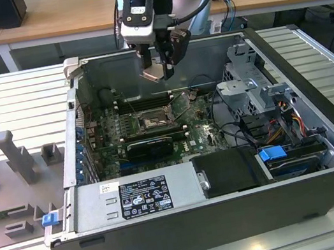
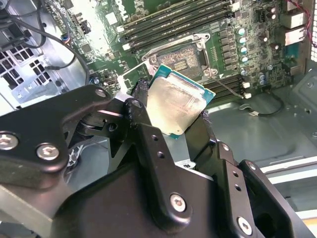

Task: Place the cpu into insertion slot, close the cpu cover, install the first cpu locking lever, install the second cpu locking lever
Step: 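Place the cpu into insertion slot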

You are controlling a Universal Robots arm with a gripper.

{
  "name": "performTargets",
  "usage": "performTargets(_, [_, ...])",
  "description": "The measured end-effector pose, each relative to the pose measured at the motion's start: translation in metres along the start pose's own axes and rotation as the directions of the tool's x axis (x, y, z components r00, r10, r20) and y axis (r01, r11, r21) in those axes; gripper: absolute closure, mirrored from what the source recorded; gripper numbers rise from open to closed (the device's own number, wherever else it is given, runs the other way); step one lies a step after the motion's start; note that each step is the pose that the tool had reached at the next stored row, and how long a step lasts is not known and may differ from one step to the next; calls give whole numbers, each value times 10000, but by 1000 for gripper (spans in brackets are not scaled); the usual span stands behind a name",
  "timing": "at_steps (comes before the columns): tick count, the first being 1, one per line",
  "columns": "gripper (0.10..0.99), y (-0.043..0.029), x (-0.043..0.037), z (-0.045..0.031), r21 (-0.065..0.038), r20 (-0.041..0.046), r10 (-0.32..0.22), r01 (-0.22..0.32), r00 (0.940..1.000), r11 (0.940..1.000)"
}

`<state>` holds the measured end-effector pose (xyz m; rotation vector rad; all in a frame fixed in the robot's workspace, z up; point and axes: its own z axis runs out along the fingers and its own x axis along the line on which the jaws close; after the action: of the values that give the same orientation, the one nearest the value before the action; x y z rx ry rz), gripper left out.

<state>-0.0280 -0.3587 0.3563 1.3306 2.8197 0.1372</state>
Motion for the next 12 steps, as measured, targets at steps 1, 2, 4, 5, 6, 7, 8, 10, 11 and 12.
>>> performTargets(1, [541,0,0,0,-2,6,70,-70,10000,10000])
performTargets(2, [541,0,0,1,-4,14,164,-164,9999,9999])
performTargets(4, [541,0,0,2,-8,29,331,-331,9994,9995])
performTargets(5, [541,0,0,2,-10,40,457,-457,9989,9990])
performTargets(6, [541,0,0,3,-12,45,516,-516,9987,9987])
performTargets(7, [541,0,0,4,-13,51,582,-582,9983,9983])
performTargets(8, [541,0,0,5,-15,59,677,-677,9977,9977])
performTargets(10, [541,-1,0,7,-20,73,838,-838,9965,9965])
performTargets(11, [541,-1,0,7,-21,79,900,-900,9959,9959])
performTargets(12, [541,-1,0,8,-23,87,989,-989,9951,9951])
